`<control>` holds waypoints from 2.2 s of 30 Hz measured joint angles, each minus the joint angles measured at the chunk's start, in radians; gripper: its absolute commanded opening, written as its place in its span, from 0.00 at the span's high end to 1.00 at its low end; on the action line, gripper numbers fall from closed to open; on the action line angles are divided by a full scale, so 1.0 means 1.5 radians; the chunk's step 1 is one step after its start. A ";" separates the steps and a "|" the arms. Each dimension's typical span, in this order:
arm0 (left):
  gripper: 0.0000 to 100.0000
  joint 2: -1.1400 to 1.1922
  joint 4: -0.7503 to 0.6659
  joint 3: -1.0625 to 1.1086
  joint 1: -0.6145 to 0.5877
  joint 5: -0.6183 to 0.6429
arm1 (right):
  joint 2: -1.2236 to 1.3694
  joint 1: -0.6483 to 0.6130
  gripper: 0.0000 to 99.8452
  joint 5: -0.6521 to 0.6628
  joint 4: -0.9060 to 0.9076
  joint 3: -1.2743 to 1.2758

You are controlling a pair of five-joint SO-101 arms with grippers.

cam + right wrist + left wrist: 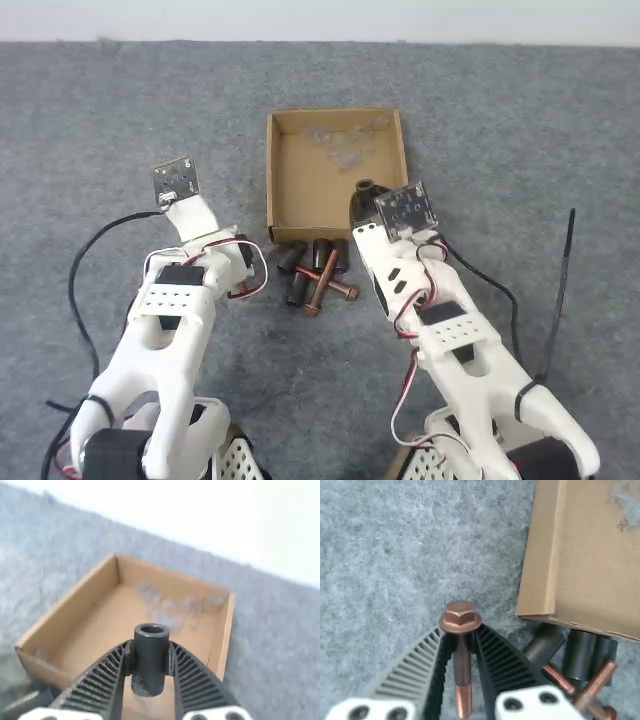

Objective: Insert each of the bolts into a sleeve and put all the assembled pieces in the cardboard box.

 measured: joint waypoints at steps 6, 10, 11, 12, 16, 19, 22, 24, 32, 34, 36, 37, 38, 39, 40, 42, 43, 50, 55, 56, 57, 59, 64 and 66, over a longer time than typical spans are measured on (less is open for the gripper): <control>0.99 0.000 0.000 0.000 0.000 -0.001 | 0.000 -0.026 0.99 0.000 -0.178 0.044; 0.99 0.000 0.000 0.000 0.000 -0.004 | 0.000 -0.028 0.99 0.000 -0.221 0.050; 0.99 0.000 0.000 0.000 0.000 -0.005 | 0.000 -0.027 0.99 0.000 -0.224 0.051; 0.99 0.000 0.000 0.000 0.000 -0.005 | 0.000 -0.027 0.99 0.000 -0.226 0.051; 0.99 0.000 0.000 0.000 0.000 -0.005 | 0.000 -0.028 0.99 0.000 -0.252 0.051; 0.99 0.000 0.000 0.000 0.000 -0.005 | 0.009 -0.028 0.99 0.000 -0.269 0.051; 0.99 0.000 0.000 0.000 0.000 -0.005 | 0.065 -0.028 0.99 0.000 -0.314 0.039; 0.99 0.000 0.000 0.000 0.000 -0.005 | 0.122 -0.028 0.99 0.000 -0.358 0.028; 0.99 0.000 0.000 0.000 0.000 -0.005 | 0.319 -0.028 0.99 0.000 -0.544 0.023; 0.99 0.000 0.000 0.000 0.000 -0.005 | 0.352 -0.028 0.99 0.000 -0.587 0.035; 0.99 0.000 0.000 0.000 0.000 -0.005 | 0.378 -0.027 0.99 0.000 -0.629 0.052; 0.99 0.000 0.000 0.000 0.000 -0.005 | 0.388 -0.027 0.99 0.000 -0.646 0.061; 0.99 0.000 0.000 0.000 0.000 -0.005 | 0.398 -0.027 0.99 0.000 -0.663 0.071; 0.99 0.000 0.000 0.000 0.000 -0.005 | 0.408 -0.027 0.99 0.000 -0.676 0.080; 0.99 0.000 0.000 0.000 0.000 -0.005 | 0.414 -0.027 0.99 0.000 -0.688 0.091; 0.99 0.000 0.000 0.000 0.000 -0.005 | 0.421 -0.028 0.99 0.000 -0.720 0.117; 0.99 0.000 0.000 0.000 0.000 -0.005 | 0.426 -0.028 0.99 0.000 -0.735 0.129; 0.99 0.000 0.000 0.000 0.000 -0.005 | 0.441 -0.069 0.99 0.000 -0.832 0.216; 0.99 0.000 0.000 0.000 0.000 -0.005 | 0.450 -0.078 0.99 -0.002 -0.857 0.224; 0.99 0.000 0.000 0.000 0.000 -0.005 | 0.451 -0.077 0.99 -0.002 -0.858 0.224; 0.99 0.000 0.000 0.000 0.000 -0.005 | 0.451 -0.077 0.99 -0.002 -0.858 0.224; 0.99 0.000 0.000 0.000 0.000 -0.005 | 0.456 -0.084 0.99 -0.002 -0.858 0.224; 0.99 0.000 -0.004 0.000 0.003 -0.005 | 0.473 -0.086 0.99 -0.002 -0.861 0.224; 0.99 0.000 -0.028 0.000 0.017 -0.005 | 0.480 -0.107 0.99 -0.002 -0.861 0.224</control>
